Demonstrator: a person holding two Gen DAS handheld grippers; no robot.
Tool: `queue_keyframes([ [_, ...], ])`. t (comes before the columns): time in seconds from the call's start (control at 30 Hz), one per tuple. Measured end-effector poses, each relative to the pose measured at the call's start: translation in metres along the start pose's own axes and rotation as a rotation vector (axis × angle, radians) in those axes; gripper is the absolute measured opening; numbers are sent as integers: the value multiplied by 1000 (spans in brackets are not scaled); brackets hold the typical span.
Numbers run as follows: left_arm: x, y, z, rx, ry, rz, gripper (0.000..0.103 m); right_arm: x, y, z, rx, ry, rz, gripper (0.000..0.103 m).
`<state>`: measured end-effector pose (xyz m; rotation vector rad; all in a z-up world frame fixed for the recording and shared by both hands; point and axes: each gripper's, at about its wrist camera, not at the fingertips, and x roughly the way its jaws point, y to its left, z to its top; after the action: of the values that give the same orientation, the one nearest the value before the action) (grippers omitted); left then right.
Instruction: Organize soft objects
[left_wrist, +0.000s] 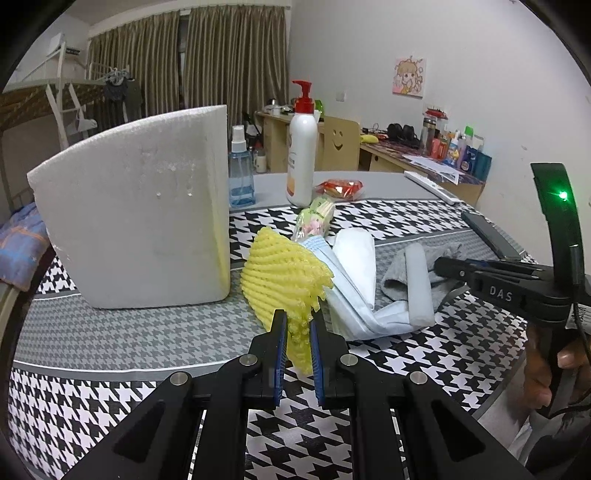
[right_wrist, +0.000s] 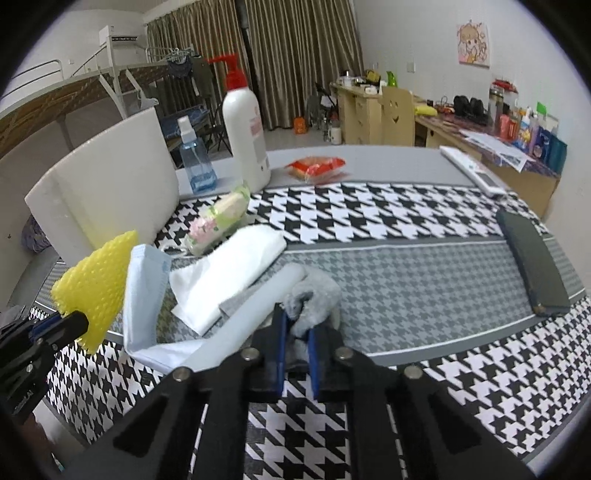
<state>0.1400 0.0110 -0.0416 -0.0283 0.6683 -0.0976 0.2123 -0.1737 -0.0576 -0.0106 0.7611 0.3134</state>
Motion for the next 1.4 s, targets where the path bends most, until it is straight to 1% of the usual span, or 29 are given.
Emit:
queue_keyframes([
  [0.3,-13,-3,1,8,-34,5,13,-32,2,8,-23,-97,-26,13],
  [0.53,-25,-6,5,17,-63,12,13,-49,2,11,-18,-146,-49,13],
  [0.67,-32,-7,8,20,-82,15,13,-60,1,14,-17,-181,-47,13],
  [1.2,-53,-12,23,40,-152,31,13,-84,9,22,-37,-253,-7,13],
  [1.4,-57,-11,29,47,-171,33,13,-86,11,24,-35,-262,21,13],
])
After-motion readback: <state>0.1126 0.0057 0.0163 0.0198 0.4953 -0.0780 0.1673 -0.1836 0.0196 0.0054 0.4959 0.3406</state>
